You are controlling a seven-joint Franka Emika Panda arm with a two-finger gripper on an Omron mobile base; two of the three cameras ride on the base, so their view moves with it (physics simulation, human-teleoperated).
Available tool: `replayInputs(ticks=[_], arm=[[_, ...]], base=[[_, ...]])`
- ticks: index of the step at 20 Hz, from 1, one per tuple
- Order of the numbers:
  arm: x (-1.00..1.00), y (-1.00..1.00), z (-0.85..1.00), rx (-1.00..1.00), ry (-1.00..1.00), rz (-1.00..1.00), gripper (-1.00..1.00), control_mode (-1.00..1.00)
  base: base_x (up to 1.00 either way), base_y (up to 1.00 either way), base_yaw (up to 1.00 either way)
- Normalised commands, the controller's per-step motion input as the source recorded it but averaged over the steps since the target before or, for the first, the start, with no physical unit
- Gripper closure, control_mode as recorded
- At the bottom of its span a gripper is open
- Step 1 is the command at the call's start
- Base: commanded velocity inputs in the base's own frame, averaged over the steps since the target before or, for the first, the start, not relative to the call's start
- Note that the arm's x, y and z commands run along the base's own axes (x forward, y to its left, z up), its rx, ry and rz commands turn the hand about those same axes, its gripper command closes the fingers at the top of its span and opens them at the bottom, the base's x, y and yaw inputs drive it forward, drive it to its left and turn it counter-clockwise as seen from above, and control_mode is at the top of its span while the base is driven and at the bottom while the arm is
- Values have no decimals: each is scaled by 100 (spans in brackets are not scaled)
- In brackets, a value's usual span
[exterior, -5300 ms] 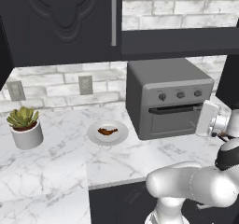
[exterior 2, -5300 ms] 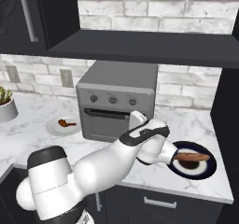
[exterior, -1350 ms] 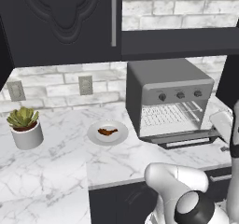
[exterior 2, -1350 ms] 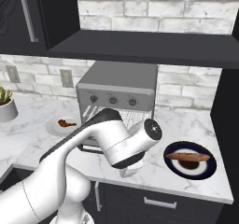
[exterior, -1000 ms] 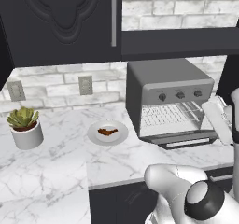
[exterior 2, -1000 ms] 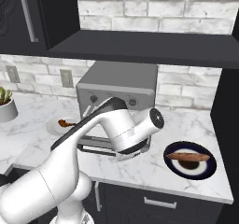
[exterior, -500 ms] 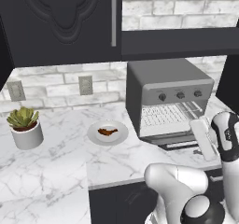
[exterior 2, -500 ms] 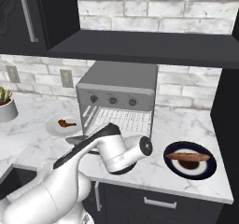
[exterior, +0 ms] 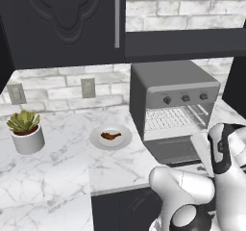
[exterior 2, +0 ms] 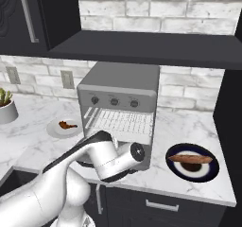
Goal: Open the toaster oven door. Place the baguette on the top rack in the toaster oven and place the chicken drumstick on the bottom rack.
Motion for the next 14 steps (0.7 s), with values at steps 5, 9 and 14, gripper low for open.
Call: replayInputs(ticks=[5, 9, 14], arm=[[-13, -38, 97, 26, 23, 6, -100, -100], [-32, -51, 65, 36, 10, 16, -100, -100], [6, 0, 16, 19, 0, 7, -100, -100]], base=[[0, 0, 0], [0, 0, 0], [0, 0, 0]])
